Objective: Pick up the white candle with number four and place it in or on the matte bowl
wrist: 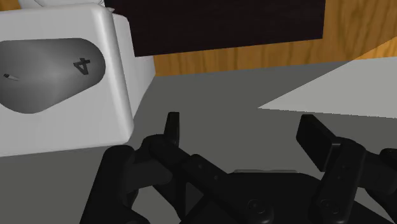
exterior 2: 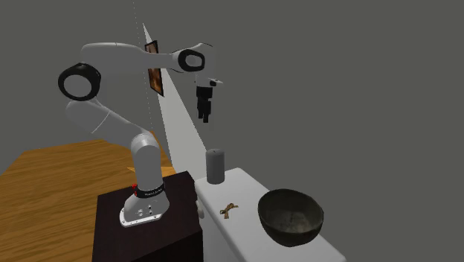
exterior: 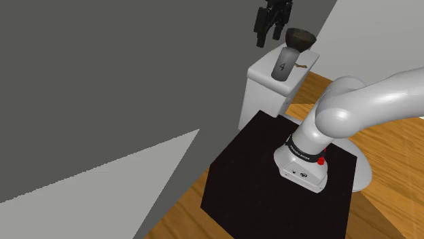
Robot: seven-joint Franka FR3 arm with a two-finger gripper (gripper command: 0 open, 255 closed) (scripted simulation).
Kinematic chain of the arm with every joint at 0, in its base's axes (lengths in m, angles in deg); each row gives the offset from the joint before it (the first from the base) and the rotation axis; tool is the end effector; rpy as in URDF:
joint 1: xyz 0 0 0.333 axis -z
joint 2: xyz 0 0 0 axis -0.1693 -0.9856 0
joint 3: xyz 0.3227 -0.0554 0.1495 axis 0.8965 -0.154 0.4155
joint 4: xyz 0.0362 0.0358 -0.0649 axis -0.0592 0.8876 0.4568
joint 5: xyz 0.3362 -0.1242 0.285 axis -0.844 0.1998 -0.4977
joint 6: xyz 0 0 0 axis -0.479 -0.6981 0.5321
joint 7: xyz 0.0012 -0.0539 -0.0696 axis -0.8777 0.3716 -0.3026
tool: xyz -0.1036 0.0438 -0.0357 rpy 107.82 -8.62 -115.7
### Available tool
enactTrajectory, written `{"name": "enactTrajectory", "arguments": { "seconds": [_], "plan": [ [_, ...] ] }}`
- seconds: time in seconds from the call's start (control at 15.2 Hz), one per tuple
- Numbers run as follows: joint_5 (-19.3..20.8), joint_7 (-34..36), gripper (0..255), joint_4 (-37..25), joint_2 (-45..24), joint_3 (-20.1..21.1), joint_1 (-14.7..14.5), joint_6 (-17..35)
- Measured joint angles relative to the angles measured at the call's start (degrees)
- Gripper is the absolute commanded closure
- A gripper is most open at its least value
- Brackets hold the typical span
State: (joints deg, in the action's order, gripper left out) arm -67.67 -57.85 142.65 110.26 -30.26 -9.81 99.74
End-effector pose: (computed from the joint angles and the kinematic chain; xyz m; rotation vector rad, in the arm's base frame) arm 0.3306 -0.0047 0.5881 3.0895 -0.1978 -0.1853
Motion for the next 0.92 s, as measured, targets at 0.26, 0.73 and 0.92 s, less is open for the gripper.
{"name": "enactTrajectory", "arguments": {
  "seconds": [0.26,0.73,0.92],
  "plan": [
    [2.08,-4.77,0,2.93,4.37,-3.29,0.24,0.67],
    [10.25,-20.90,0,11.24,15.54,-15.73,1.73,4.90],
    [14.71,-28.69,0,13.02,18.69,-22.68,2.81,6.71]
  ]
}}
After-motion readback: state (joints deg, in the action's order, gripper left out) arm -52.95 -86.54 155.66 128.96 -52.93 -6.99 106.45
